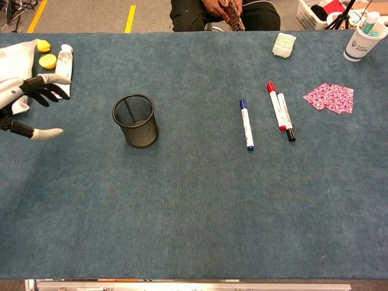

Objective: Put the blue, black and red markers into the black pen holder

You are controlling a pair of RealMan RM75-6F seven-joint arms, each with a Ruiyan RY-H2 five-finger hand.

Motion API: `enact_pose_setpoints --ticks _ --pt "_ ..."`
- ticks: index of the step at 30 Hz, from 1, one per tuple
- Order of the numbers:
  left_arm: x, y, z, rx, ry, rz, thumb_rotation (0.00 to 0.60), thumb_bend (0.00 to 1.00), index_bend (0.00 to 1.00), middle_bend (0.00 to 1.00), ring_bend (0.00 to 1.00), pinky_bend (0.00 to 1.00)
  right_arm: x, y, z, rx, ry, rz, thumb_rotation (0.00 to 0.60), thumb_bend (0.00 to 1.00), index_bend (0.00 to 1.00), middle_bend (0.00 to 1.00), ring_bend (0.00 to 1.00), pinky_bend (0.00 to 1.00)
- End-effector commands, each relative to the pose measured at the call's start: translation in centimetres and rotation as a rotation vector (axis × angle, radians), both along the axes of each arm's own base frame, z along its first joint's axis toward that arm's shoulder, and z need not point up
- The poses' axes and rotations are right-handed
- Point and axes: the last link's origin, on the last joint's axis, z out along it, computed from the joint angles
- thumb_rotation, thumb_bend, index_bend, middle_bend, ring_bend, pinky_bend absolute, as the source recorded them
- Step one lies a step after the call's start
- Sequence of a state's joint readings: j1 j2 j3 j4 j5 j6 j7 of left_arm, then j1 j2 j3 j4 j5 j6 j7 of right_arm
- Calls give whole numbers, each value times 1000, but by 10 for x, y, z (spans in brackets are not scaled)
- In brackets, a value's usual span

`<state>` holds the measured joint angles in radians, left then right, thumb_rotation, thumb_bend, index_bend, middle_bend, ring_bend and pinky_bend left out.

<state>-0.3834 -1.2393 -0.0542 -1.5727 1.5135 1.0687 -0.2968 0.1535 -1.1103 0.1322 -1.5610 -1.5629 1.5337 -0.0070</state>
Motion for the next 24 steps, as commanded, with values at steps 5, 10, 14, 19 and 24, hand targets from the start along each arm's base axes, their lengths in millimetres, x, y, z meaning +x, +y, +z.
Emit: enact_pose_setpoints --ticks 5,10,14,19,24 --pt "2 16 -32 -89 -75 26 257 163 102 207 206 250 -2 1 3 -4 0 -3 600 303 462 402 293 316" --pt "4 22 -49 -95 -73 0 241 162 102 205 196 244 -2 0 5 -9 -3 -2 600 303 462 402 293 316" --pt "7 27 -62 -106 -81 -14 254 162 102 205 194 244 -2 1 6 -7 -6 -4 600 303 462 402 293 316" --pt "9 31 -72 -109 -85 -28 310 163 102 204 193 244 -3 2 7 -8 -9 -8 600 303 462 402 293 316" --pt "12 34 -83 -123 -95 -33 311 163 102 204 193 243 -2 3 8 -7 -17 0 600 304 462 402 293 316"
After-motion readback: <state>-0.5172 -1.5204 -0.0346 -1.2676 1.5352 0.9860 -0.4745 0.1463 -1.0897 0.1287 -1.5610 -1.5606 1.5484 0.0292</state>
